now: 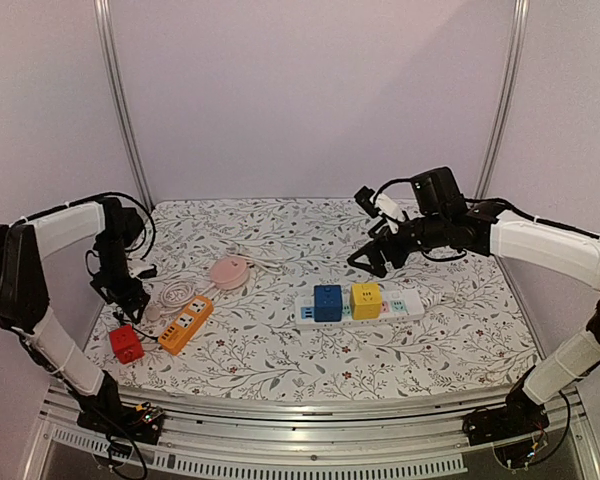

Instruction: Insert the plug

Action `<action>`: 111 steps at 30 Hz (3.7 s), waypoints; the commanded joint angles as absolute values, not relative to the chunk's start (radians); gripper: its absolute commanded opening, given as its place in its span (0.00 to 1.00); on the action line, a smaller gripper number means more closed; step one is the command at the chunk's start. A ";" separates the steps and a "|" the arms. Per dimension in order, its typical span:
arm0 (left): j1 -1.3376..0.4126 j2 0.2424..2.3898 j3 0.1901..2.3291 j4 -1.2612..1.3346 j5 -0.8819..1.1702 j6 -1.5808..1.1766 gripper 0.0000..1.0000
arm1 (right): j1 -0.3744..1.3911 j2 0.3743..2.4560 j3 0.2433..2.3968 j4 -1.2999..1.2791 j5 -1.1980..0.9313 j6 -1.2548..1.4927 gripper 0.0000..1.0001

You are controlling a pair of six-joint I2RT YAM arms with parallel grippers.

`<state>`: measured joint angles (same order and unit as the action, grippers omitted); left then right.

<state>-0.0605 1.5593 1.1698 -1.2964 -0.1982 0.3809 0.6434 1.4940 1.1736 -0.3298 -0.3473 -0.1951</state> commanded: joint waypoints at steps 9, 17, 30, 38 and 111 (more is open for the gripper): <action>0.109 1.677 1.103 -1.448 -0.045 0.250 0.99 | 0.681 1.466 1.146 -0.321 -0.259 -0.071 0.99; 0.120 1.769 1.120 -1.433 -0.013 0.272 1.00 | 0.686 1.462 1.143 -0.341 -0.242 -0.073 0.99; 0.044 1.782 1.078 -1.409 0.089 0.324 0.86 | 0.694 1.494 1.164 -0.363 -0.215 -0.098 0.99; -0.196 1.711 1.071 -1.388 0.105 0.366 0.82 | 0.694 1.503 1.174 -0.366 -0.205 -0.115 0.99; -0.862 0.729 0.481 0.256 -0.162 2.103 0.00 | 0.831 1.536 1.544 -0.307 -0.253 0.293 0.96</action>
<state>-0.7837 0.6685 0.5552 -0.1177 -0.2115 1.8088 0.7345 1.4811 1.4719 -0.3294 -0.2749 0.1818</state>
